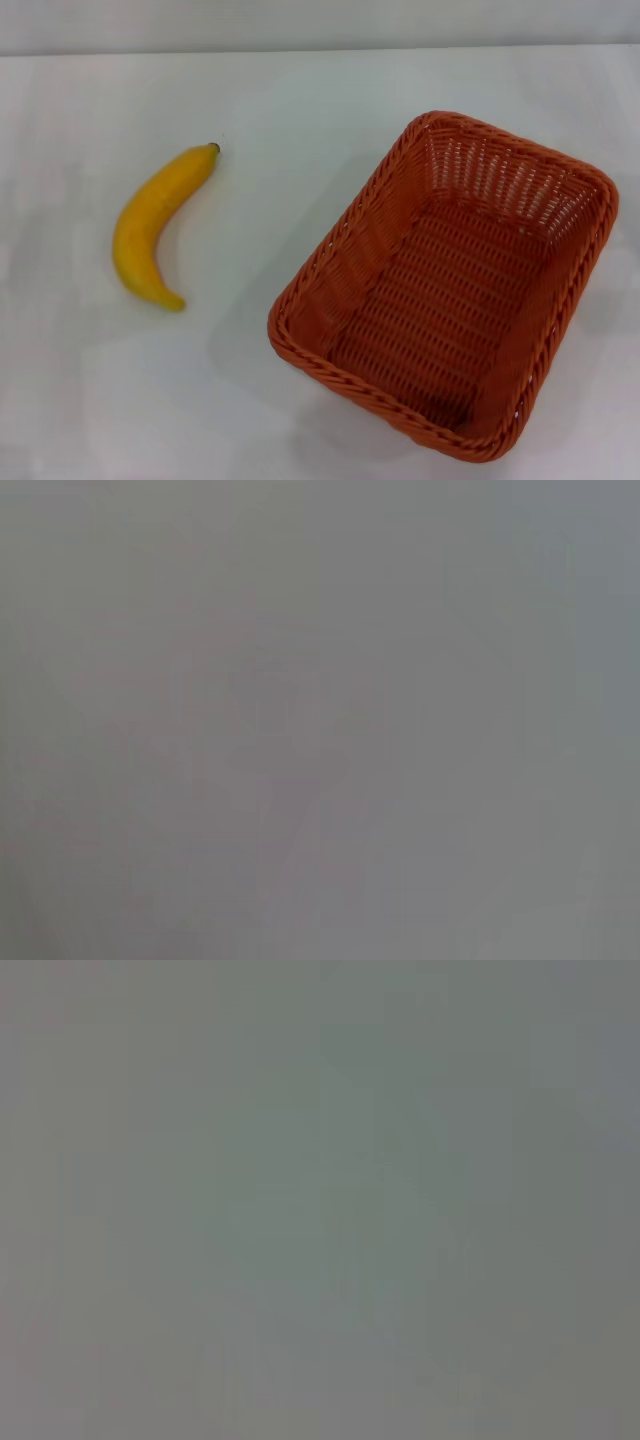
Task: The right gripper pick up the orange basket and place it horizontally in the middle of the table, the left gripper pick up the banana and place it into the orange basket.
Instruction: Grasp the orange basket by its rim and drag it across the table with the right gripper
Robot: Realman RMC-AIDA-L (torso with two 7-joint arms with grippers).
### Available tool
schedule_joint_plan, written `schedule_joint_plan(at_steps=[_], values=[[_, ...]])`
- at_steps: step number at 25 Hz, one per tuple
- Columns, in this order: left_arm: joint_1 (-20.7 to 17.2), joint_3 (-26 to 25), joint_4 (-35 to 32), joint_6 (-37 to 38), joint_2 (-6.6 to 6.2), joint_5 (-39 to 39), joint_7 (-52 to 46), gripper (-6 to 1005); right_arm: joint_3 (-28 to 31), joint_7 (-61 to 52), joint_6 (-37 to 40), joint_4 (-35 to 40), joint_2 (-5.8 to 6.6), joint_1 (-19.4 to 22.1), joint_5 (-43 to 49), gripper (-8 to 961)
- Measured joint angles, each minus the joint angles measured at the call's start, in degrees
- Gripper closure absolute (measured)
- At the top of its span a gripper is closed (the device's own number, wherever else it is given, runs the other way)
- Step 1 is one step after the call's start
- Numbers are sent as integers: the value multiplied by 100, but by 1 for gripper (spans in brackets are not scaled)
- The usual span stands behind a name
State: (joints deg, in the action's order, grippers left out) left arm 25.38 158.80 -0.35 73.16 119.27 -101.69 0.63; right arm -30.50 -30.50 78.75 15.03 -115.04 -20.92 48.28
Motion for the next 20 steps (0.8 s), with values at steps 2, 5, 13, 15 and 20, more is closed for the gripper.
schedule_joint_plan(at_steps=[2,5,13,15,20], values=[[1,0,0,0,0,0,-1,123,0,0,-2,0,0,0,-1,77],[2,3,0,0,0,0,-1,123,0,0,-4,0,0,0,-3,78],[2,-5,0,1,0,0,-1,123,0,0,-9,0,0,-9,-4,78],[2,-6,0,2,0,0,-2,123,0,0,-9,0,0,-9,-3,79],[2,-8,-7,6,0,0,-1,124,0,0,-9,0,0,-9,0,79]])
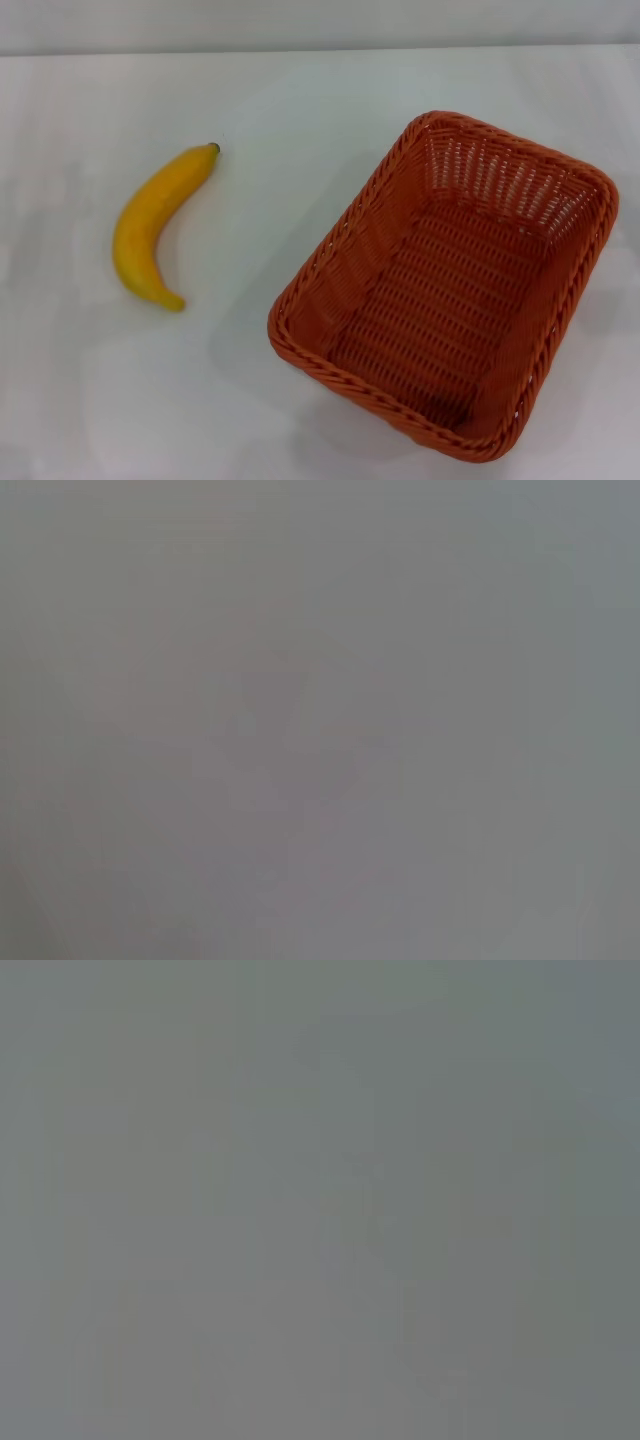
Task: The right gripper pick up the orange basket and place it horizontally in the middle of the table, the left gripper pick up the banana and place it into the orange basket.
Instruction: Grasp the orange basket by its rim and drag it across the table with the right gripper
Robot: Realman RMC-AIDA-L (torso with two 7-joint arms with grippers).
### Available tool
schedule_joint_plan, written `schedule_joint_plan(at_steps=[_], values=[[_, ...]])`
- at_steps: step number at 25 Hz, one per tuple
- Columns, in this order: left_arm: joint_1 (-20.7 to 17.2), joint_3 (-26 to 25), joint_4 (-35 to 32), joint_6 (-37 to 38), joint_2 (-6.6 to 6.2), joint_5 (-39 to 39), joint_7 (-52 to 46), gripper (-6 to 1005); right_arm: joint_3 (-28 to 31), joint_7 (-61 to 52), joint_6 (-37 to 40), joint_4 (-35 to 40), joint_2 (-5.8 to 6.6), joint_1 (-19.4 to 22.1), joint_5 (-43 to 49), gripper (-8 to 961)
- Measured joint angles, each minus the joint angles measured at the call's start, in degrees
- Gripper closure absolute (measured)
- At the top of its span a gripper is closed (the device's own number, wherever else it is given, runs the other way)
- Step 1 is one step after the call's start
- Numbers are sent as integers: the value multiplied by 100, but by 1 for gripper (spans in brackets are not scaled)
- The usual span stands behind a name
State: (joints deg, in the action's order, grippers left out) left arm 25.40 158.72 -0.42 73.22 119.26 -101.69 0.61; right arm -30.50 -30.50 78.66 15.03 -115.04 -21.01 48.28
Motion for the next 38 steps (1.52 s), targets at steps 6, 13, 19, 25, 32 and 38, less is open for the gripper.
schedule_joint_plan(at_steps=[6,13,19,25,32,38], values=[[6,9,-2,0,0,0,-15,124,0,-268,-2,62,23,-42,0,80],[9,19,-61,0,-1,-1,-58,124,-870,-3535,144,1004,469,-95,37,80],[10,19,-141,-1,-14,0,-61,124,-2337,-6300,519,1217,1530,-543,280,81],[71,18,-143,-1,-6,1,-61,124,-2612,-7694,999,1228,2128,-1413,2500,81],[150,22,-143,-120,-6,0,-62,123,-2636,-8335,1473,1575,2271,-2258,4644,81],[172,27,-150,-128,0,5,-61,123,-2660,-8807,1763,2089,2218,-2748,5987,80]])
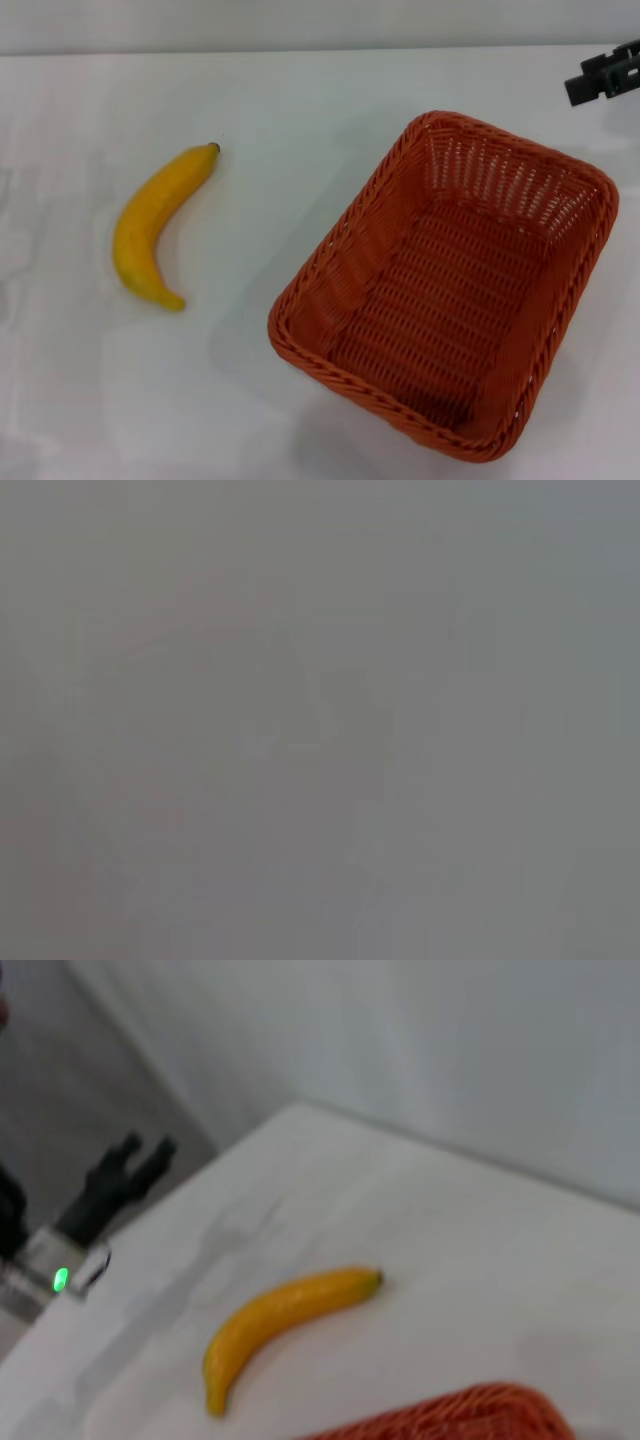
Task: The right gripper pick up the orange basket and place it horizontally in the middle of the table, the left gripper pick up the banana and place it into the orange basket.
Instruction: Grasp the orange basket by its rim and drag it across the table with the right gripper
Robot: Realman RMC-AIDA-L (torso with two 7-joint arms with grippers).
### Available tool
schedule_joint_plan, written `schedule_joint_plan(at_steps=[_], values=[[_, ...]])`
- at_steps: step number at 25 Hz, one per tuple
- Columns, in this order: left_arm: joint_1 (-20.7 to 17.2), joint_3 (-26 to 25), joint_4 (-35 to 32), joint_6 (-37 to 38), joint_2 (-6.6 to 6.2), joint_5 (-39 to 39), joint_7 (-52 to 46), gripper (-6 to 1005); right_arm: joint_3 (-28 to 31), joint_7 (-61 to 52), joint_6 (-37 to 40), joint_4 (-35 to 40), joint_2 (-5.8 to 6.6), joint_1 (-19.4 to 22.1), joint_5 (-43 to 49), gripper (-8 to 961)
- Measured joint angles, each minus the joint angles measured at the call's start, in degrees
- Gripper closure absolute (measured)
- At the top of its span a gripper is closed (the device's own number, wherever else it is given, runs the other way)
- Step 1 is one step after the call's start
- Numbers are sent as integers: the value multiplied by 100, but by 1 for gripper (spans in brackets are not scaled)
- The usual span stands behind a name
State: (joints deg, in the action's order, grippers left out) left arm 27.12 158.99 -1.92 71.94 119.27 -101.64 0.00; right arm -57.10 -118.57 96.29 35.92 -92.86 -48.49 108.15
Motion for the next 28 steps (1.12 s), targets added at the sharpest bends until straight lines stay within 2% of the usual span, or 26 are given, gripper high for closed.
schedule_joint_plan(at_steps=[4,6,9,12,15,22,28], values=[[4,0,-2,-10,0,2,0,123,-7,-34,220,149,-119,-234,552,80],[4,0,-2,-14,0,6,0,123,-10,-46,310,329,-261,-290,843,80],[4,0,-2,-21,0,5,0,123,-12,-90,358,797,-573,-319,1324,80],[3,0,-2,-22,-1,6,0,124,2,-191,352,1176,-774,-347,1598,80],[3,0,-2,-23,-6,5,0,124,32,-254,264,1357,-884,-395,1662,81],[2,0,-1,-23,-9,3,15,124,2,-275,-413,1415,-1035,-397,1871,81],[-7,0,-1,-23,-9,4,18,124,-2,-283,-698,1424,-1273,-416,2473,81]])
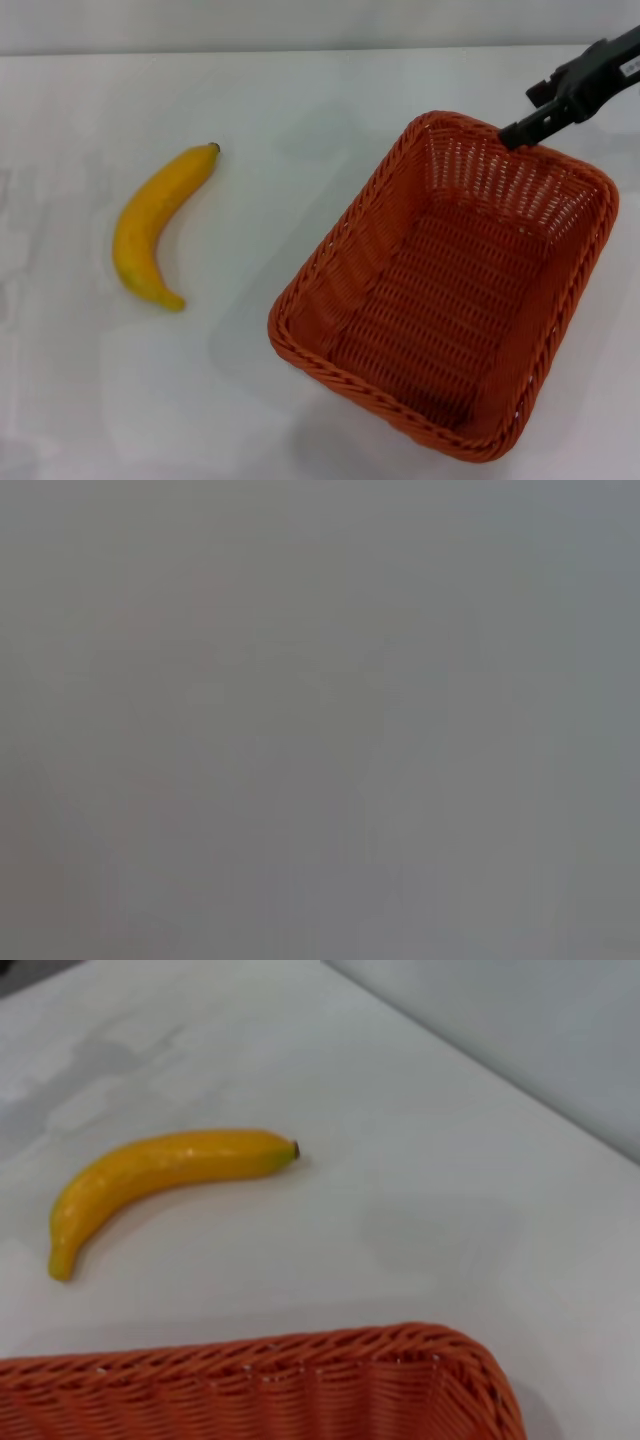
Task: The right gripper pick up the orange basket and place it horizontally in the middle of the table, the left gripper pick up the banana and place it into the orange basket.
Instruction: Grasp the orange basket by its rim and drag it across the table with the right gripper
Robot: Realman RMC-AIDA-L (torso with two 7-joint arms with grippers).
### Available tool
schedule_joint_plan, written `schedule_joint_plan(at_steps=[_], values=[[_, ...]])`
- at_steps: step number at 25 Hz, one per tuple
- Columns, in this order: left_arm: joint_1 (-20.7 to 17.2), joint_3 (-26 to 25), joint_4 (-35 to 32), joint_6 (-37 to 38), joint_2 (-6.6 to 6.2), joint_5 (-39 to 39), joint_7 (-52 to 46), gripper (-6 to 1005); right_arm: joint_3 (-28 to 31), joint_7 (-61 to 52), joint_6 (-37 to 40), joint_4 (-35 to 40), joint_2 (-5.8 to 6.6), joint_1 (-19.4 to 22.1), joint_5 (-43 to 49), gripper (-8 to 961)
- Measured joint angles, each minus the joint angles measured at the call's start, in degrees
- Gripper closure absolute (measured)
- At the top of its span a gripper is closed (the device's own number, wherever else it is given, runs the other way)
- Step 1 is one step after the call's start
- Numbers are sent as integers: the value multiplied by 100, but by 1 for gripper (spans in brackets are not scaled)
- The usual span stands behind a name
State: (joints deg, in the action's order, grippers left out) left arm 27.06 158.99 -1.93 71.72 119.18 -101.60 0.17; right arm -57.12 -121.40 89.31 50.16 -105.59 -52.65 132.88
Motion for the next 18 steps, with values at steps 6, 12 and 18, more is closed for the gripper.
schedule_joint_plan(at_steps=[6,12,18], values=[[-3,0,0,0,0,31,-2,123,-1,-3,-67,20,-133,-3,181,80],[-8,0,0,0,6,94,-5,123,-1,-1,-212,24,-192,4,189,80],[-8,0,0,0,9,113,-10,123,-1,12,-333,-6,-220,29,325,80]])
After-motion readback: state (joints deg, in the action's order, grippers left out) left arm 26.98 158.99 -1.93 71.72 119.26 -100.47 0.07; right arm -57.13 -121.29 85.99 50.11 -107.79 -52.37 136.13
